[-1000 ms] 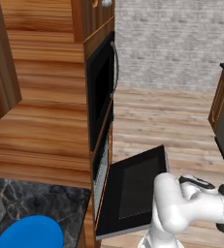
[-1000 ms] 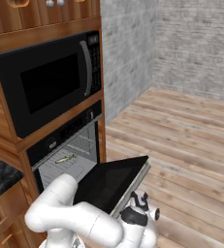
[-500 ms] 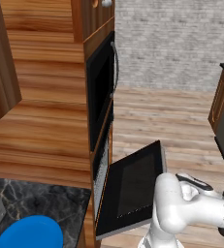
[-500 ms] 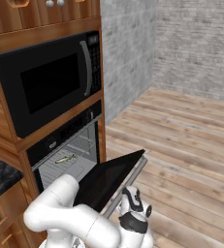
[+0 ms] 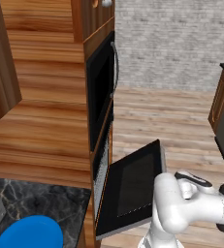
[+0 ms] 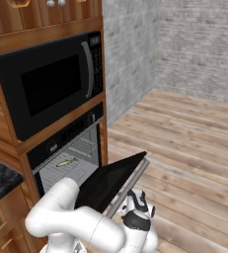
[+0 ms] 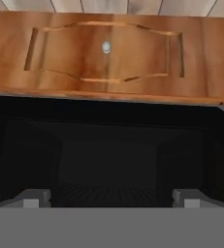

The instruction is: Place the fish on the rack of the oven, and slide the rack back inside. Close the oven door.

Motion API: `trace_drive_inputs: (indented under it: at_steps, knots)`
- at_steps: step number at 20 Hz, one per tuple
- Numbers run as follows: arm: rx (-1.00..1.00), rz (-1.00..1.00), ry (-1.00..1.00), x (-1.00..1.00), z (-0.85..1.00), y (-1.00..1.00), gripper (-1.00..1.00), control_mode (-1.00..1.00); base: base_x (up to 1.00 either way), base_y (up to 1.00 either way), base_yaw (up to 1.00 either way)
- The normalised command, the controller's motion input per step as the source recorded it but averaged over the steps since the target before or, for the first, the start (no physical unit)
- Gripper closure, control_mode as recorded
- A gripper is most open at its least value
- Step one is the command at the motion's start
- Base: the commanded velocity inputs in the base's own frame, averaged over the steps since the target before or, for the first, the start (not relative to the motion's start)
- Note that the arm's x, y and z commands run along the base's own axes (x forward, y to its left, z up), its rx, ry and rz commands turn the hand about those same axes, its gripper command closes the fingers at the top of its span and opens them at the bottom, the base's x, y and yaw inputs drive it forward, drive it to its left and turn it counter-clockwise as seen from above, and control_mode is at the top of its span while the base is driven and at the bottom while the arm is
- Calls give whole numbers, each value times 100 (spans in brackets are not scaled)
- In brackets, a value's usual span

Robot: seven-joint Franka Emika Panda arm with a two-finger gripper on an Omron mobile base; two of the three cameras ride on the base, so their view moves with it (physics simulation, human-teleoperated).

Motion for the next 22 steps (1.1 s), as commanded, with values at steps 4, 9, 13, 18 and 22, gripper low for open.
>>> trace_drive_inputs:
  at_steps: [4,9,13,18,22]
  knots:
    - [31,28,-23,14,-10,100,-100,-100,0,0,0]
    - [37,27,-29,13,-4,100,-100,-100,0,0,0]
    - [40,25,-35,14,-8,100,-100,-100,0,0,0]
    - [40,25,-36,20,-11,100,-100,-100,0,0,0]
    - [39,24,-35,26,-15,100,-100,-100,0,0,0]
